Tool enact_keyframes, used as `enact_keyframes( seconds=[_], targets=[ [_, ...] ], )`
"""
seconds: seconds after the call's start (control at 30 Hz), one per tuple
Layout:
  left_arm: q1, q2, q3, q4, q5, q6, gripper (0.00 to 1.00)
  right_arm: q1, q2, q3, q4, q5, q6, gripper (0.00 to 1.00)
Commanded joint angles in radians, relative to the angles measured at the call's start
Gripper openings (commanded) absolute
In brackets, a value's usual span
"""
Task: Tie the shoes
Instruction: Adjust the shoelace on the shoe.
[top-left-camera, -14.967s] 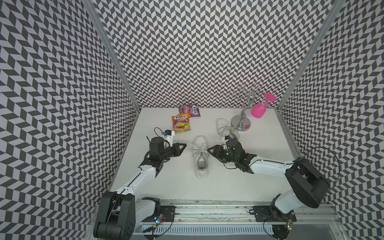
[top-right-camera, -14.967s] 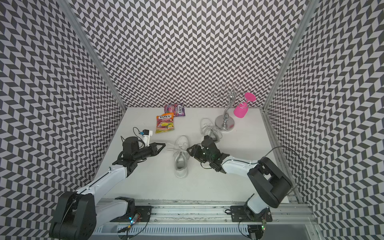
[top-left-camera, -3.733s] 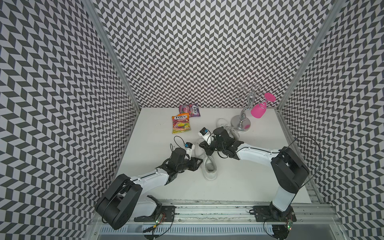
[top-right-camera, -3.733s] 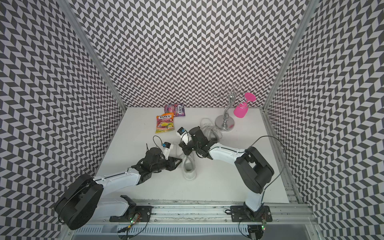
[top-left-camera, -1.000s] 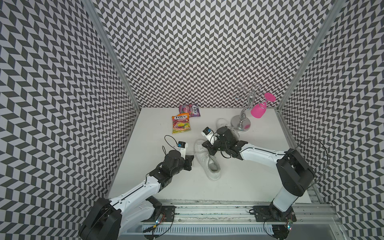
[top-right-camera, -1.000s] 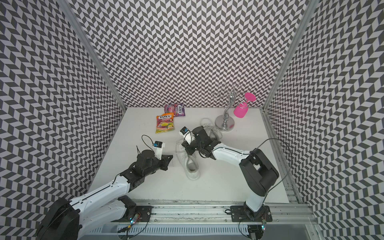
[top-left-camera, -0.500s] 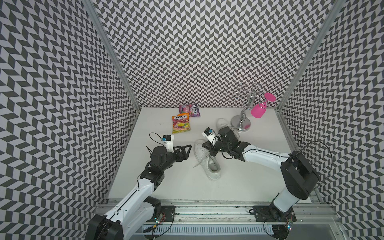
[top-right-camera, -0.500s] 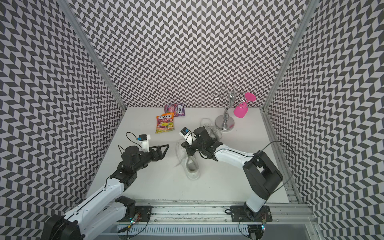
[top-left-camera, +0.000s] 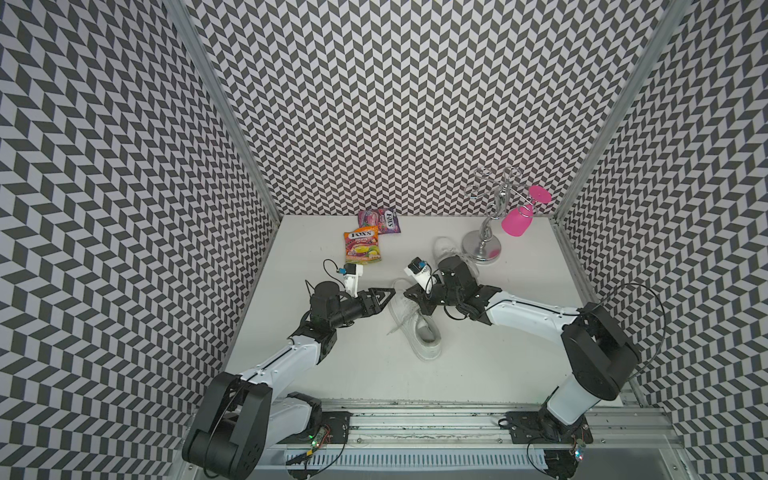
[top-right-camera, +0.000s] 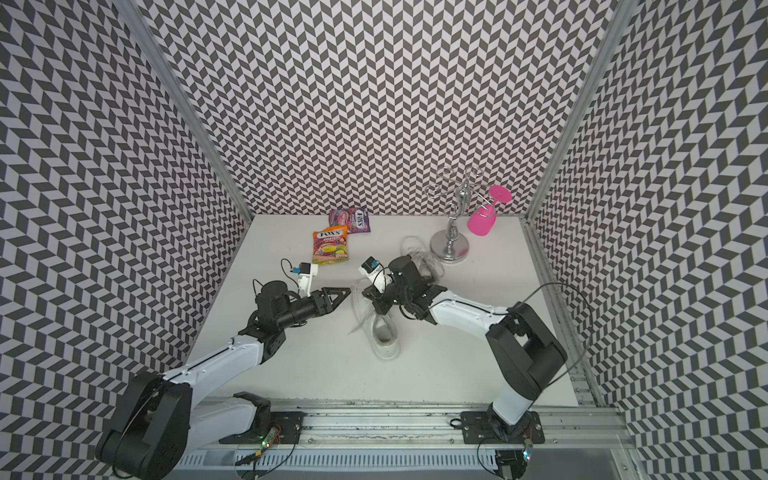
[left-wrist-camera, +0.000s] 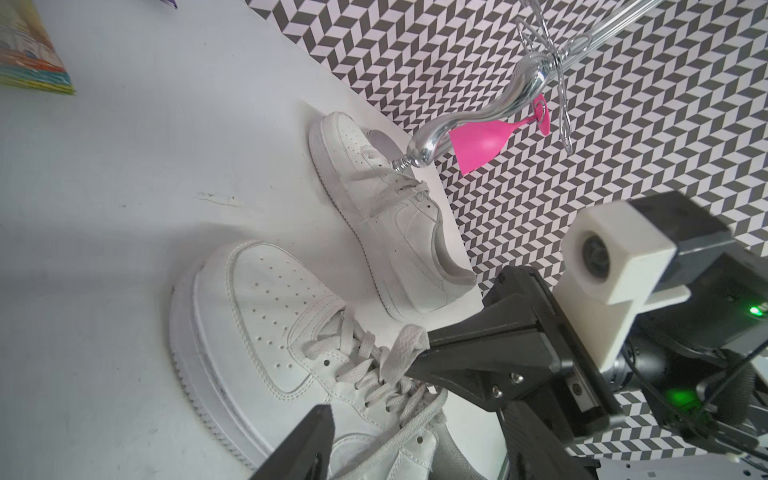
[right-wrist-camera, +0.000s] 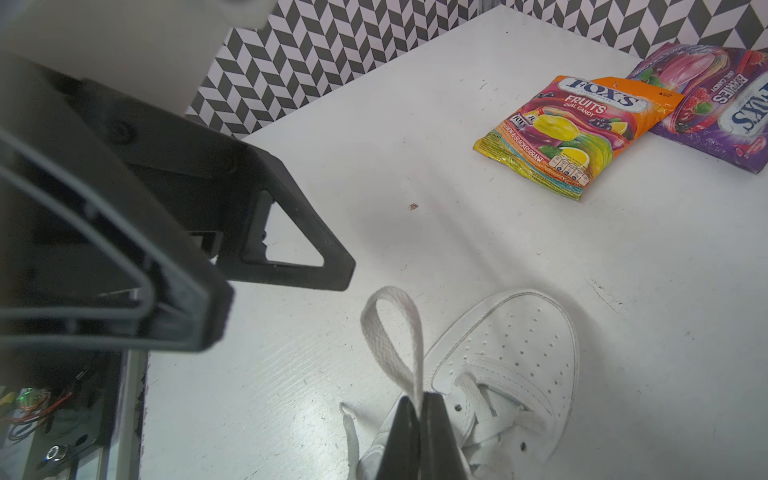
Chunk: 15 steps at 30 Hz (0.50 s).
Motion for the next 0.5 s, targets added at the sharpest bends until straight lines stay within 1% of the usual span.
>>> enact_keyframes(
  seconds=[0.0,0.13,0.3,0.4,0.47],
  targets=[
    [-0.014,0.036,0.051,0.085,0.040,0.000,0.66,-0.001,-0.032,-0.009,0.048,-0.017,0.004,0.00],
    [-0.021,0.095,0.077,0.097,0.046,0.003,0.59,-0.001,-0.033,-0.010,0.045,-0.019,0.003,0.00],
    [-0.024,0.155,0.099,0.088,0.048,0.016,0.43,0.001,-0.038,-0.014,0.047,-0.021,0.006,0.01],
    [-0.024,0.175,0.106,0.077,0.040,0.025,0.37,0.000,-0.042,-0.016,0.048,-0.024,0.007,0.01],
    [-0.026,0.182,0.108,0.079,0.042,0.026,0.31,0.000,-0.043,-0.016,0.046,-0.024,0.006,0.02]
  ],
)
